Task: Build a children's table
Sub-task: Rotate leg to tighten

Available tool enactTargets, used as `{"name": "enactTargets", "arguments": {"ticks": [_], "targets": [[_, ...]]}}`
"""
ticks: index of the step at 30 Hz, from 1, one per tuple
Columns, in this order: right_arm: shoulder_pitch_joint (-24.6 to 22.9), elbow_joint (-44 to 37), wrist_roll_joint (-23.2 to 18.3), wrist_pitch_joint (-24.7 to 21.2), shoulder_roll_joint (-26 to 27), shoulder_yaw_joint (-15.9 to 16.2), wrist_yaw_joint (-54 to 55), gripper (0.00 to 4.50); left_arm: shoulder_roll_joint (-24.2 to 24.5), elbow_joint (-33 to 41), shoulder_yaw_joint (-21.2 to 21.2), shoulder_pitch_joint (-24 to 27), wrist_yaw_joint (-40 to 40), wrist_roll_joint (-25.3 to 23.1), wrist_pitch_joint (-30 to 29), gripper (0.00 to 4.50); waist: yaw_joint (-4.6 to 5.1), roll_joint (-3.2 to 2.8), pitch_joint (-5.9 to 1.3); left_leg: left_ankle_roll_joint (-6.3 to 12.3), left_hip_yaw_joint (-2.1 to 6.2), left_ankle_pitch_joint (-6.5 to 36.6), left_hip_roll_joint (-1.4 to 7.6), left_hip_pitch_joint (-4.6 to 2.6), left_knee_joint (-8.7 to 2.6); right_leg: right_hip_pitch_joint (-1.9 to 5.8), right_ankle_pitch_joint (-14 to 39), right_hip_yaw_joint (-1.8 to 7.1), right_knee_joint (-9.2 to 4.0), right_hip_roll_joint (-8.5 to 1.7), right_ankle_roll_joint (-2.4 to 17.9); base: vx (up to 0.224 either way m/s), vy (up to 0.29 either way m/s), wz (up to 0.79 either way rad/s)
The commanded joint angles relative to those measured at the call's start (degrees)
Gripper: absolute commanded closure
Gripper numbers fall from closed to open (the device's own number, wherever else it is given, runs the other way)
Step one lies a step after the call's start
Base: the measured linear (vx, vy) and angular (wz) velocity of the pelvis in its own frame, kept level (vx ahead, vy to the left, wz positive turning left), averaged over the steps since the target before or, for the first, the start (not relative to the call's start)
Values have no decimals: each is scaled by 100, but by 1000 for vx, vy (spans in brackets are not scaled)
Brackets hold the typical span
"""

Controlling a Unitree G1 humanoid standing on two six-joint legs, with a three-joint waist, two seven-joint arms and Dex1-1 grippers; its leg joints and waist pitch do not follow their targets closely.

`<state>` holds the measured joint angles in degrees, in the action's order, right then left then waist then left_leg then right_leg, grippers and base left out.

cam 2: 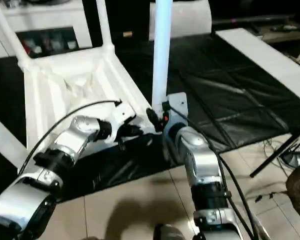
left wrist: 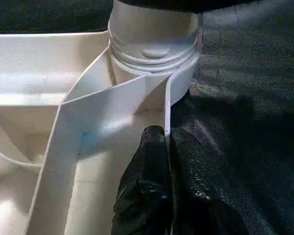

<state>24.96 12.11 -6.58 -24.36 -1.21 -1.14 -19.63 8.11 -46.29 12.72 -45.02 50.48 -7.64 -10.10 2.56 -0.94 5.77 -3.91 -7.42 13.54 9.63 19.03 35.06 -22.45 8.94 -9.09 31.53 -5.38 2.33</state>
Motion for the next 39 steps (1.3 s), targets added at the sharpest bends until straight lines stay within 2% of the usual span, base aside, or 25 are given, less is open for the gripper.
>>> {"name": "enactTargets", "arguments": {"ticks": [1,3,5,6,7,8,9,10,11,12,14,16,17,18,20,22,23,24,26,31,32,36,37,39], "targets": [[-207,-46,-372,-119,249,600,-733,132,-102,267,11,-123,-205,62,225,450,-34,49,-401,522,46,966,289,89,-476,331,2400,380,-461,-441,687,0,0,0],[-329,-149,-382,-12,76,549,-859,107,-11,308,22,-74,-99,49,285,450,-41,53,-398,585,19,890,297,80,-482,315,2243,396,-437,-434,797,0,0,0],[-542,-353,-441,69,-225,446,-1119,90,147,322,73,-12,138,31,494,450,-87,84,-422,681,-40,788,283,80,-471,326,2288,414,-444,-418,755,0,0,0],[-722,-549,-546,223,-541,391,-1536,82,292,340,128,54,443,59,643,450,-126,67,-427,729,-63,698,284,64,-467,295,2274,433,-437,-416,782,0,0,0],[-784,-619,-589,256,-686,373,-1715,72,356,350,172,86,632,76,819,450,-141,88,-433,767,-70,630,271,95,-460,323,2219,438,-428,-406,766,0,0,0],[-837,-678,-630,300,-827,364,-1896,61,409,376,201,121,821,118,892,450,-182,88,-452,851,-61,449,284,140,-454,354,2009,453,-377,-422,789,0,0,0],[-847,-689,-635,312,-867,365,-1944,54,423,379,206,127,864,126,905,450,-187,80,-467,908,-67,335,293,140,-436,327,1817,456,-340,-412,869,0,0,0],[-892,-735,-656,367,-1035,367,-2148,48,481,391,230,155,1047,165,947,450,-184,76,-472,924,-66,268,283,155,-429,336,1717,454,-320,-411,902,0,0,0],[-926,-762,-669,446,-1226,388,-2407,40,555,381,282,178,1284,191,1117,450,-206,71,-509,966,-61,27,276,176,-414,364,1433,451,-269,-409,965,0,0,0],[-950,-770,-686,527,-1436,402,-2699,31,652,347,366,196,1567,195,1363,450,-220,72,-526,1081,-58,-219,283,185,-391,355,1091,452,-227,-390,1025,0,0,0],[-948,-760,-726,570,-1616,389,-2953,16,745,310,446,207,1851,205,1566,450,-244,61,-545,1265,-51,-498,299,192,-361,337,732,446,-166,-381,1122,0,0,0],[-944,-751,-765,606,-1761,383,-3164,4,804,293,487,218,2084,249,1670,450,-289,61,-529,1380,-66,-539,316,189,-357,316,724,441,-164,-390,1201,0,0,0],[-916,-720,-836,648,-1987,382,-3493,4,858,276,518,214,2422,343,1773,450,-317,42,-523,1363,-68,-514,325,171,-359,302,781,440,-171,-394,1216,0,0,0],[-914,-716,-839,651,-1997,383,-3509,4,861,275,519,213,2437,346,1775,450,-340,41,-522,1355,-73,-470,329,155,-361,291,844,436,-181,-390,1220,0,0,0],[-859,-615,-906,721,-2212,404,-3857,4,930,238,567,193,2707,376,1863,450,-441,36,-510,1257,-79,-396,368,136,-372,281,969,447,-176,-398,1224,0,0,0],[-770,-464,-984,811,-2412,443,-4246,4,1009,153,661,158,3028,356,2019,450,-497,30,-511,1227,-83,-359,386,100,-374,260,903,456,-160,-405,1291,0,0,0],[-708,-420,-1047,800,-2514,474,-4467,4,1048,115,731,142,3257,347,2155,450,-508,75,-508,1216,-90,-293,394,112,-383,275,907,459,-156,-403,1300,0,0,0],[-708,-420,-1047,800,-2514,474,-4467,4,1048,115,731,142,3257,347,2155,450,-528,65,-503,1212,-93,-267,380,120,-381,282,952,456,-161,-404,1290,0,0,0],[-672,-425,-1051,822,-2626,588,-4758,4,1078,97,795,128,3473,352,2224,450,-568,94,-499,1130,-106,-200,375,137,-387,297,1150,452,-178,-418,1194,0,0,0],[-605,-380,-1167,841,-2738,751,-5283,4,1107,87,926,99,3819,365,2382,450,-636,112,-512,1058,-111,-245,365,148,-378,301,1340,450,-185,-424,1059,0,0,0],[-596,-370,-1173,862,-2741,762,-5326,30,1109,86,944,96,3846,360,2403,450,-641,116,-510,1053,-107,-273,376,149,-381,292,1350,447,-179,-419,1040,0,0,0],[-498,-252,-1222,928,-2757,896,-5640,44,1094,26,1037,62,4029,307,2568,450,-667,115,-514,1009,-108,-257,377,141,-383,285,1399,446,-185,-422,1032,0,0,0],[-491,-243,-1219,931,-2758,908,-5658,73,1089,19,1041,58,4038,304,2581,450,-680,117,-512,986,-114,-247,378,140,-382,284,1424,451,-192,-420,1017,0,0,0],[-447,-192,-1210,939,-2756,970,-5750,81,1058,-15,1058,36,4090,294,2638,450,-711,111,-517,966,-115,-276,375,131,-384,281,1421,450,-189,-417,1003,0,0,0]]}}
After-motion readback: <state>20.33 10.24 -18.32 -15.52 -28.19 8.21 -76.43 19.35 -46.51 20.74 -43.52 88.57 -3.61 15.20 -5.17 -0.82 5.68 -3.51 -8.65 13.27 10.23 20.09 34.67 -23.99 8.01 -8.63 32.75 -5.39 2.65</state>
